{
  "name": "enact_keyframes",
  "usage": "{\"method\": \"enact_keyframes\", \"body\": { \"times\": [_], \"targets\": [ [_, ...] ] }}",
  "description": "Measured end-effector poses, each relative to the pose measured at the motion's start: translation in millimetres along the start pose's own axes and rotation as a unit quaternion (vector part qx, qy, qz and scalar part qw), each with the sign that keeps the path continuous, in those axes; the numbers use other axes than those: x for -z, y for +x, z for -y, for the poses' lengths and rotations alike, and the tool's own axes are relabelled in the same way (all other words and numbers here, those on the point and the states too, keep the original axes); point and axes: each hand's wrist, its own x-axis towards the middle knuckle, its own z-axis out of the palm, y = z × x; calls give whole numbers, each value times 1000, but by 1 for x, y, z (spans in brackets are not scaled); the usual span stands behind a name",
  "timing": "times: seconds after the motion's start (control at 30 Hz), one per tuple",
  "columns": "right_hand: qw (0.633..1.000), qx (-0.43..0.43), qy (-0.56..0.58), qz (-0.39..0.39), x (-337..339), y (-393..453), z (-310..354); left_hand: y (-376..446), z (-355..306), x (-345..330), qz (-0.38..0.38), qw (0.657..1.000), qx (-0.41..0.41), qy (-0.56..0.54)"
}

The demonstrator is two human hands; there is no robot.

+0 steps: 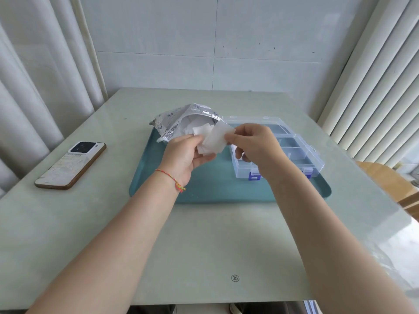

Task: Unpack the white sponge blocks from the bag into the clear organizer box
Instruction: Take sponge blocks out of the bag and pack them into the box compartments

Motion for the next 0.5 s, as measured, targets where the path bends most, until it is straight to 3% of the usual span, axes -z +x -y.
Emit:
{"method": "enact_keyframes", "body": {
  "times": [0.1,0.23,0.37,0.5],
  "targets": [
    [999,33,-17,19,9,1,2,-2,-3,2,12,997,26,67],
    [983,90,-153,46,9,3,-2,-9,-6,-2,75,990,62,106],
    [959,123,-253,24,6,9,-9,-12,-7,-4,94,985,54,134],
    [957,162,-238,26,5,6,-12,-10,-3,-2,68,987,28,142]
  ]
}}
